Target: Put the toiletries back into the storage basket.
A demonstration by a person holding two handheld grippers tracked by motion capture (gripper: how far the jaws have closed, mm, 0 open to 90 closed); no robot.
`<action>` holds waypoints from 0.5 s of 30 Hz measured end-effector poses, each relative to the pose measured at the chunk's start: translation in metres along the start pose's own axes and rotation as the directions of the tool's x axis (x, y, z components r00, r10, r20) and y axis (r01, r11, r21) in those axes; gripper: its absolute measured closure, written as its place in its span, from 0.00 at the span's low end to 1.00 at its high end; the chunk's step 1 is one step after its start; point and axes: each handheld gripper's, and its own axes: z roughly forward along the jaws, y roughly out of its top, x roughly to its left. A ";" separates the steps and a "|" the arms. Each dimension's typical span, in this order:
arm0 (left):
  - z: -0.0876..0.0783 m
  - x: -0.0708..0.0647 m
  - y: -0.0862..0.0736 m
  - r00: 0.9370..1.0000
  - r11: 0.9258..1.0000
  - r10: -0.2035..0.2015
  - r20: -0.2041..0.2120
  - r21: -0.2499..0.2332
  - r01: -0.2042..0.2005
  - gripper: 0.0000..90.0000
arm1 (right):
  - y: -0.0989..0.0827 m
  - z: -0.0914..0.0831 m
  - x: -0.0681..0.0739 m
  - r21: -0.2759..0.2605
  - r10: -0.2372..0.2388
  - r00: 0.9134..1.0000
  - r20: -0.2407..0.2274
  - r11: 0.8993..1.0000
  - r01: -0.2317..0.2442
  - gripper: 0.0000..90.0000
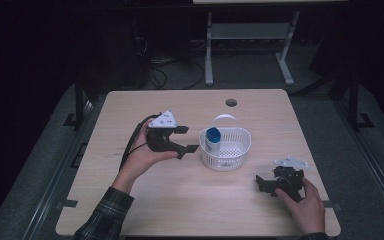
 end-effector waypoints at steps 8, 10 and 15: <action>-0.017 -0.002 -0.022 0.999 1.000 -0.021 -0.047 0.021 0.022 0.27 | 0.000 0.000 0.000 0.001 0.000 1.000 -0.001 1.000 0.000 0.00; -0.021 -0.003 -0.027 0.998 0.999 -0.023 -0.058 0.031 0.024 0.27 | 0.000 0.000 0.000 0.001 0.000 1.000 -0.001 1.000 0.000 0.00; -0.030 -0.003 -0.044 0.996 0.998 -0.031 -0.089 0.057 0.036 0.27 | 0.000 0.000 0.000 0.000 0.001 1.000 0.000 1.000 -0.001 0.00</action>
